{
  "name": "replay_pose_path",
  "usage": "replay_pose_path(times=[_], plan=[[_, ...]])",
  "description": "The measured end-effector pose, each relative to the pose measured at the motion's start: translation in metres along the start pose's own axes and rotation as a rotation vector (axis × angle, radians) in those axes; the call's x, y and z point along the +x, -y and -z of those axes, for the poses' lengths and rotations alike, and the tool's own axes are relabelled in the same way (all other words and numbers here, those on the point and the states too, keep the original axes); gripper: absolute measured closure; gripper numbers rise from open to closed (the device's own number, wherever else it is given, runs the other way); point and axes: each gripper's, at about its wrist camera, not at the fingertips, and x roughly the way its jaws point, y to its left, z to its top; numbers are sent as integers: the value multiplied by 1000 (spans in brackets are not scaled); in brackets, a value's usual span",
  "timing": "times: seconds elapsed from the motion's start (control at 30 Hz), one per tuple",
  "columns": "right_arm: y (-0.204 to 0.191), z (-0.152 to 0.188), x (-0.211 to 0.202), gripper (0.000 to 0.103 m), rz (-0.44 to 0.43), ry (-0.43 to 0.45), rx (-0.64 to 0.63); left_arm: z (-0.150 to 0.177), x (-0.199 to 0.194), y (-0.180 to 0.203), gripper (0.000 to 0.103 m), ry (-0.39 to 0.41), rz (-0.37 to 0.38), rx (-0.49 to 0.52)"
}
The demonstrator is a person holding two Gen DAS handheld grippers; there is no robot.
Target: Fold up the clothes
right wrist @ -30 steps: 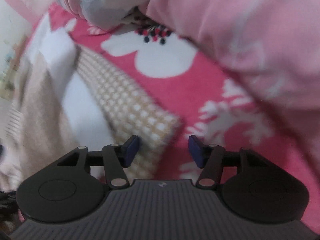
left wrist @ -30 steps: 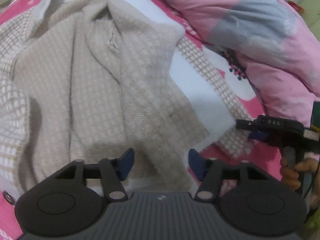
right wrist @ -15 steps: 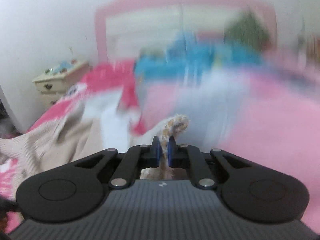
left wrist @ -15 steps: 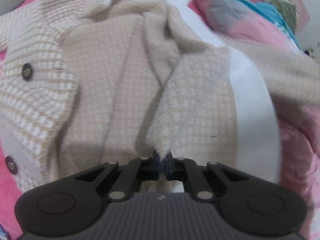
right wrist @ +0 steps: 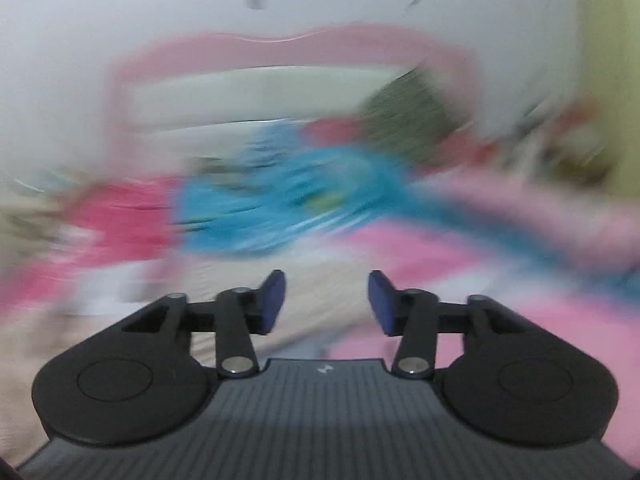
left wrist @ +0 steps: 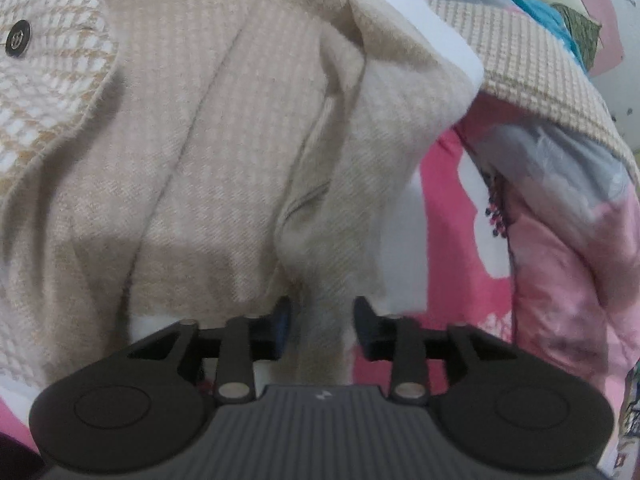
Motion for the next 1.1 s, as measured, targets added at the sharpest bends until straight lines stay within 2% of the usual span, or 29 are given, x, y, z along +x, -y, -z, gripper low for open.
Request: replay_pose_path(times=[0.1, 0.13, 0.23, 0.27, 0.37, 0.43, 0.5, 0.57, 0.6, 0.77, 0.87, 0.93, 1.0, 1.1], plan=[[-21, 72, 3, 51, -267, -246, 124, 10, -26, -12, 48, -1, 22, 11], [-28, 98, 11, 51, -285, -341, 156, 13, -34, -14, 44, -2, 27, 14], [-43, 175, 45, 52, -269, -628, 283, 31, -65, -29, 44, 5, -28, 48], [-50, 194, 49, 52, -283, -683, 306, 37, -77, -35, 44, 16, -72, 64], [-93, 225, 53, 52, -349, -761, 278, 51, -101, -52, 44, 65, -250, 98], [-129, 227, 34, 52, -453, -786, 256, 57, -111, -70, 44, 97, -327, 65], [-167, 228, 21, 52, -570, -791, 203, 57, -115, -88, 44, 117, -328, -10], [-209, 229, 10, 52, -682, -791, 103, 56, -116, -108, 44, 146, -301, -107], [-228, 230, 5, 53, -711, -781, 37, 54, -113, -113, 44, 152, -296, -145], [-312, 252, -2, 56, -730, -693, -281, 50, -107, -138, 52, 164, -336, -246], [-350, 262, -1, 62, -713, -620, -426, 53, -112, -150, 57, 164, -297, -268], [-360, 265, 15, 63, -662, -600, -406, 58, -116, -156, 58, 161, -277, -263], [-363, 262, 35, 64, -599, -606, -307, 62, -119, -161, 58, 158, -251, -259], [-364, 258, 66, 66, -572, -647, -108, 68, -117, -166, 57, 152, -193, -244]])
